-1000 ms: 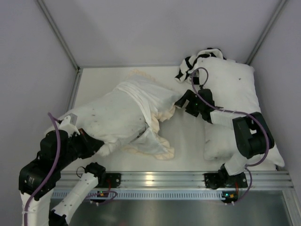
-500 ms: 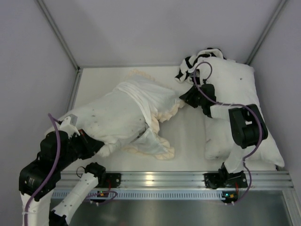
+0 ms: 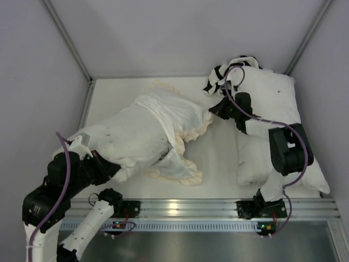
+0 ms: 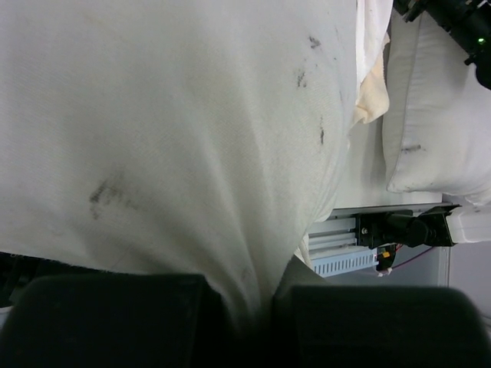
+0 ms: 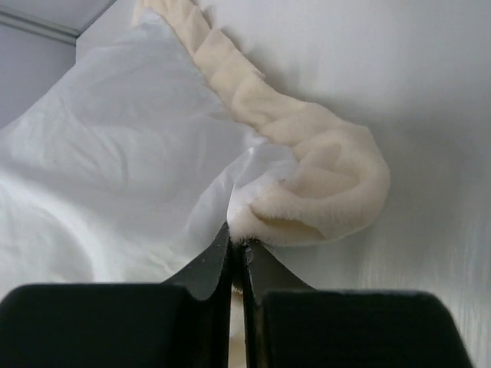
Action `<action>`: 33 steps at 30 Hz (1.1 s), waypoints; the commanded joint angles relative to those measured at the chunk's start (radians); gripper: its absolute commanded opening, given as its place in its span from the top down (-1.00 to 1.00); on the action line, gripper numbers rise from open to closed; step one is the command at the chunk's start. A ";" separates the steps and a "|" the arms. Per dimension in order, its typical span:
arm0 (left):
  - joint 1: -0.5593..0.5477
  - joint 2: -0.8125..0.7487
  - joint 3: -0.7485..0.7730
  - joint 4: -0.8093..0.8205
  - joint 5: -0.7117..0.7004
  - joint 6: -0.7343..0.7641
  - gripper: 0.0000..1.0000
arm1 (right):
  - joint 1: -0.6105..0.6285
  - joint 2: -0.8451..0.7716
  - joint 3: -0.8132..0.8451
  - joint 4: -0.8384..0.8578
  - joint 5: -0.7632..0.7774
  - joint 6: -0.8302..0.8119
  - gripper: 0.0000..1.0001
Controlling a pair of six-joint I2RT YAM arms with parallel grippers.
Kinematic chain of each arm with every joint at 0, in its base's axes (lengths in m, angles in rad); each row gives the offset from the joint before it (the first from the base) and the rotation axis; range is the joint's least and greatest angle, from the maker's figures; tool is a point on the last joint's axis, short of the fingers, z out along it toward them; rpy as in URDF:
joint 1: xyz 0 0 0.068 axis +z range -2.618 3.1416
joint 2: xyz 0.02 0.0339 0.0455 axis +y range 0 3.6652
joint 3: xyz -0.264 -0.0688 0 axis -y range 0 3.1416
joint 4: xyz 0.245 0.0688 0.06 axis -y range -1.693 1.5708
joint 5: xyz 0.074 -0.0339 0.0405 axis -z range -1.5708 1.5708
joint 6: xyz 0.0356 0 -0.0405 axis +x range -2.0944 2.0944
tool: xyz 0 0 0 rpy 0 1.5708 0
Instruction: Remove the pillowcase from the pillow
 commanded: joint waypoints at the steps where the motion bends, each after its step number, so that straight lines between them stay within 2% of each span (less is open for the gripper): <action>1: -0.001 -0.004 0.036 0.038 -0.033 -0.001 1.00 | 0.000 -0.199 0.109 -0.087 0.087 -0.129 1.00; 6: -0.001 0.004 0.093 -0.003 -0.056 0.004 1.00 | -0.047 -0.343 0.183 -0.242 0.190 -0.227 1.00; 14: -0.004 0.010 0.182 -0.081 -0.154 0.007 1.00 | -0.291 -0.529 0.244 -0.296 0.159 -0.162 1.00; 19: -0.021 -0.001 0.208 -0.124 -0.227 -0.011 1.00 | -0.409 -0.569 0.325 -0.339 0.164 -0.135 1.00; 25: -0.059 -0.027 0.191 -0.131 -0.266 -0.057 1.00 | -0.553 -0.587 0.377 -0.347 0.122 0.002 1.00; 33: -0.099 -0.047 0.167 -0.131 -0.309 -0.100 1.00 | -0.673 -0.627 0.339 -0.345 0.128 0.091 1.00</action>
